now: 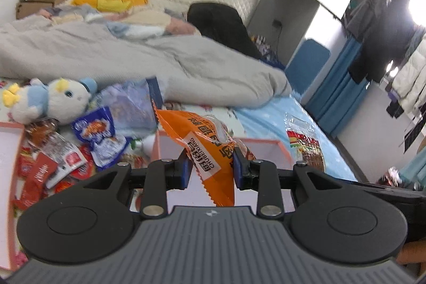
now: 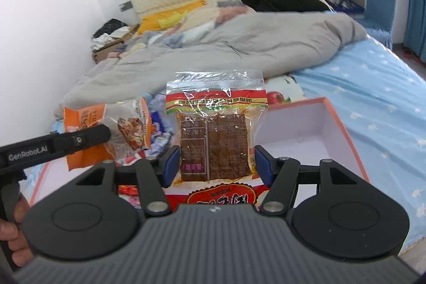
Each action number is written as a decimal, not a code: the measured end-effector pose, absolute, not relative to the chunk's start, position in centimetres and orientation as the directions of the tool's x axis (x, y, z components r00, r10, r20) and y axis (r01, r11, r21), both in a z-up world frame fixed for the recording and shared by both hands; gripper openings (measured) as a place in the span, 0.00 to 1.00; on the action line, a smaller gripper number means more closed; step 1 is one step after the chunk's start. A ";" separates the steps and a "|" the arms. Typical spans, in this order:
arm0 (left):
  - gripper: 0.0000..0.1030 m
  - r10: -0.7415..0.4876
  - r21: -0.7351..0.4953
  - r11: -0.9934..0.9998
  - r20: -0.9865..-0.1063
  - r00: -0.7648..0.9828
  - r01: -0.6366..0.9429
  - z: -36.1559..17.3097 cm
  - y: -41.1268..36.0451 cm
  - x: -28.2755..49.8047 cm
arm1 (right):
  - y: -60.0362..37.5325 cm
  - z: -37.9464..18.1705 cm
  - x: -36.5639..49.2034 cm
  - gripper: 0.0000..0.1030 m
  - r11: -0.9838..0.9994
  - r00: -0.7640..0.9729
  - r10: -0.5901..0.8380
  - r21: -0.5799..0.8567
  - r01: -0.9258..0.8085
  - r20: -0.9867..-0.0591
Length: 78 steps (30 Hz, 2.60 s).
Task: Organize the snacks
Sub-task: 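Carry the jerky pack into the open box and release it with the right gripper, then lower the orange bag into the same box and open the left gripper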
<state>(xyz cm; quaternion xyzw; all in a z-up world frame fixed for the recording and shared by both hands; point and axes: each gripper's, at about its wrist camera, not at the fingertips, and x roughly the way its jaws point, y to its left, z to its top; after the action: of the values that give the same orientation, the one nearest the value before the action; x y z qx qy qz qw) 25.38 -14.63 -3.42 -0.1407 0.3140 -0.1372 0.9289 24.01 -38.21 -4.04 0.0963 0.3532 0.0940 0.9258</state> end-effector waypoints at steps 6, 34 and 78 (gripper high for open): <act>0.34 -0.366 -0.337 0.924 -0.641 0.675 0.181 -8.3 -17.4 29.4 | -40.2 -8.3 26.8 0.61 0.967 0.668 0.226 0.248 -0.064 -0.709; 0.56 -0.355 -0.304 0.934 -0.754 0.552 0.187 -12.8 -18.5 32.2 | -41.3 -13.3 28.2 0.78 0.975 0.590 0.166 0.219 0.020 -0.790; 0.57 -0.343 -0.271 0.935 -0.525 0.779 0.229 -0.3 -6.2 11.8 | -30.8 -2.1 11.1 0.78 0.963 0.816 0.243 0.235 -0.135 -0.525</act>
<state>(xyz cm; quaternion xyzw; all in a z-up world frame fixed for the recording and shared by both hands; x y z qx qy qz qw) 11.77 -6.16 -0.32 -0.0965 0.2954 -0.1524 0.9382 11.12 -30.82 -2.10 0.0938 0.2869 0.0996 0.9481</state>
